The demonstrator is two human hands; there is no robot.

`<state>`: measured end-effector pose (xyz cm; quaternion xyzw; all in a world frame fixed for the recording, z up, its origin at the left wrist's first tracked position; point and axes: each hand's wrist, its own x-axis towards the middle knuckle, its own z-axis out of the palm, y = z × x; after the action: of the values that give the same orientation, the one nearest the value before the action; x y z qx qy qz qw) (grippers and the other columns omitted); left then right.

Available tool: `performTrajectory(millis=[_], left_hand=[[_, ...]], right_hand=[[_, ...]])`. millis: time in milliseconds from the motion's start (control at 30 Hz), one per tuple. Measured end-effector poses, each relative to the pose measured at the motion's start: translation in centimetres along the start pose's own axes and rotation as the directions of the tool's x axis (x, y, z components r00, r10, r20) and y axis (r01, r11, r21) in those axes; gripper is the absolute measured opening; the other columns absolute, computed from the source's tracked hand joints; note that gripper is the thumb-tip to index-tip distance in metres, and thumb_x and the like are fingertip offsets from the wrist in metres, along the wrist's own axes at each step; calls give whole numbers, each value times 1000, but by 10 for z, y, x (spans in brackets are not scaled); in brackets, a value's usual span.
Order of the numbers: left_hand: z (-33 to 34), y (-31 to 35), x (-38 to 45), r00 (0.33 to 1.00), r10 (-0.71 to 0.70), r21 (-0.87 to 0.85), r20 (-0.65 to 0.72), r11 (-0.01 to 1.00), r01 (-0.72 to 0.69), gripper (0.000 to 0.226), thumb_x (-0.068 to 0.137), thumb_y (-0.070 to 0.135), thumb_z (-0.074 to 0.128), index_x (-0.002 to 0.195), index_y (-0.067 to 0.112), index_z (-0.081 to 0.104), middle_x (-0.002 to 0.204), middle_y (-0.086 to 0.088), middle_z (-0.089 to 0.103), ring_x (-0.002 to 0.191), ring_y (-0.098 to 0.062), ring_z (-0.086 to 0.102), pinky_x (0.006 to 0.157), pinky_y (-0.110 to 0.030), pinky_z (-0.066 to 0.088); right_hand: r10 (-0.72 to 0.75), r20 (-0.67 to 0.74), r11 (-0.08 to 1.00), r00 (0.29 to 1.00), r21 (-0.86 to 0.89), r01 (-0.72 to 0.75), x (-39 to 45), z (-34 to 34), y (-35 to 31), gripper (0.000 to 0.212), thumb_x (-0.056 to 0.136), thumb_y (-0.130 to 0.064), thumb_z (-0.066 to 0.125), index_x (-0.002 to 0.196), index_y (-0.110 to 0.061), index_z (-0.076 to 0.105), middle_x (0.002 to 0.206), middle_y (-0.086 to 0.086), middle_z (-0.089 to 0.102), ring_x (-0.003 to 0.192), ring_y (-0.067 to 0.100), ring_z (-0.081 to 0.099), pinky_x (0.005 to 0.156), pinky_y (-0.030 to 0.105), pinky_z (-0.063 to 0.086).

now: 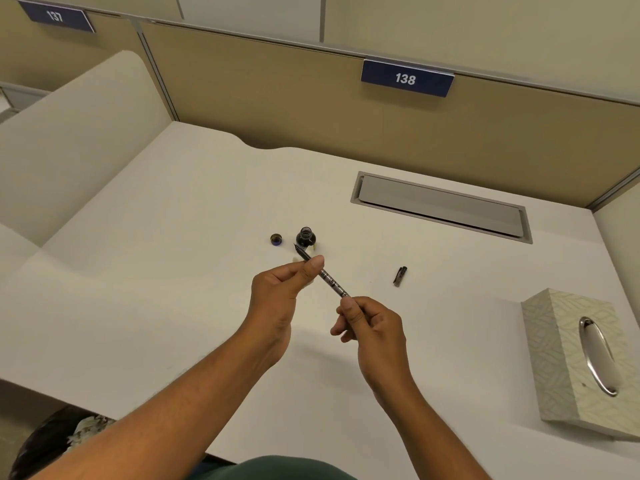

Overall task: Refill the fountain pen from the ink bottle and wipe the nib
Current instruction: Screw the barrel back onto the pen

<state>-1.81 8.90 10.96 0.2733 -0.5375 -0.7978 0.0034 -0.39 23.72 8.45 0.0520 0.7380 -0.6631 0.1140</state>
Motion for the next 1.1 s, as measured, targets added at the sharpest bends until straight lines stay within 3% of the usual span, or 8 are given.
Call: performTrajectory(millis=[100,167,267,333,567,733,933,1100], left_hand=[[-12,7,6,1000,-9,-3,17,1000,9,25,83,30,82,102,13,84,85,18,82,101,-4,68,112,-39,37],[-21,11,11,1000,-14,-3,25,1000,14,24,84,29,82,102,12,84,87,17,82,103,-4,68,110,-36,37],[-34,18,20,1000,-9,-1,6,1000,9,15,82,28,84,94,18,86,86,17,82,115,-10,68,112,-37,36],[-42,23,26,1000,-12,-2,10,1000,12,9,81,27,85,88,21,86,86,18,82,120,-15,66,113,-39,35],[-66,33,44,993,-66,-10,101,998,67,9,81,29,85,85,21,86,90,19,82,123,-15,65,116,-41,33],[-77,38,56,989,-67,-17,131,997,70,8,80,28,86,83,21,86,91,13,84,121,-14,66,116,-41,34],[-88,40,65,974,-100,-1,202,995,103,16,81,31,86,91,19,86,96,13,84,122,-11,65,117,-41,33],[-95,39,69,968,-110,20,227,994,109,16,82,31,85,93,18,86,99,11,84,119,-8,66,112,-37,35]], right_hand=[[95,61,994,994,45,-98,1,14,-3,52,107,-38,44,75,-4,68,58,9,64,65,23,71,71,31,58],[139,80,985,987,88,-146,3,26,-6,55,108,-41,39,79,-5,70,62,13,66,67,23,71,72,34,57],[80,6,992,997,99,-81,4,42,-10,26,104,-31,53,101,-13,72,80,11,75,71,20,73,70,35,58],[23,-62,997,998,71,-19,5,52,-13,9,99,-20,64,103,-15,70,82,11,76,71,19,74,69,31,59],[97,-81,995,992,16,-96,10,81,-20,42,107,-34,47,87,-5,70,58,3,65,63,20,68,66,31,56],[29,-148,999,989,-38,-35,11,98,-23,10,98,-22,66,97,-14,72,78,12,75,67,13,73,67,23,59],[36,-148,991,988,-121,-54,11,115,-14,25,104,-20,54,87,-9,69,62,2,62,57,13,60,60,22,52],[-3,-176,981,984,-193,-32,8,124,-8,23,105,-27,54,91,-17,70,72,2,69,64,10,67,66,30,55]])
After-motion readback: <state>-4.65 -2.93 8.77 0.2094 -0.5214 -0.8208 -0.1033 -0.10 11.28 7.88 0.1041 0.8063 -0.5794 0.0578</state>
